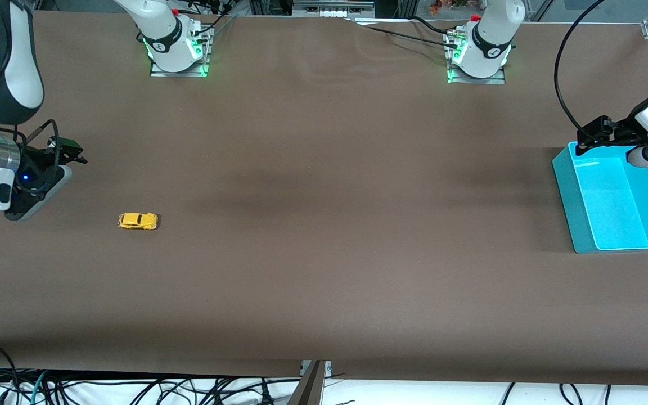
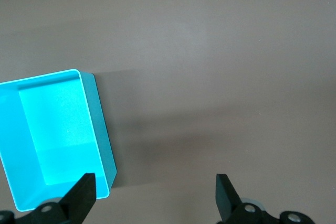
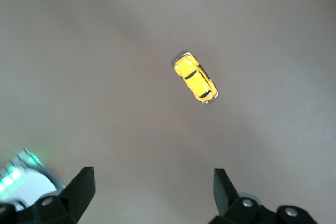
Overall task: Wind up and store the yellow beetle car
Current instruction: 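Move the right gripper down over the yellow beetle car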
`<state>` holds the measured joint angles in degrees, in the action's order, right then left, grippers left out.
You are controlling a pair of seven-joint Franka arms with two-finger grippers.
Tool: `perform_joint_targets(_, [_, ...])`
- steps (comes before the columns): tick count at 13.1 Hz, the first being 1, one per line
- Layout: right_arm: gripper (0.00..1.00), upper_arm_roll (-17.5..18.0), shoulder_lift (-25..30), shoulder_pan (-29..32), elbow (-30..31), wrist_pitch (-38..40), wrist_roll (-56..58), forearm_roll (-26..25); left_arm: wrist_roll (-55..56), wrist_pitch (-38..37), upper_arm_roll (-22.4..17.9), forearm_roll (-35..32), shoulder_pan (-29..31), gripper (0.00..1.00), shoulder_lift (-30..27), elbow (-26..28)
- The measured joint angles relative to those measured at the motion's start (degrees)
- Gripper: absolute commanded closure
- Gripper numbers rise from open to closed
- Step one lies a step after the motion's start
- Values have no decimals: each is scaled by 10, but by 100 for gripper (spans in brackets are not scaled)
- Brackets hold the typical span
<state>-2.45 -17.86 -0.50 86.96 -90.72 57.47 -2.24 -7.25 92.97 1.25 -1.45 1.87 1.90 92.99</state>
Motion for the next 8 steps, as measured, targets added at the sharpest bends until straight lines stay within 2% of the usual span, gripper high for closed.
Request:
perform_joint_targets(4, [0,0,-35,9,28,-83,167,0,0,0,0,0,0,0,0,0])
perform_joint_targets(8, [0,2,-38,8,125,-222,232,1,0,0,0,0,0,0,0,0])
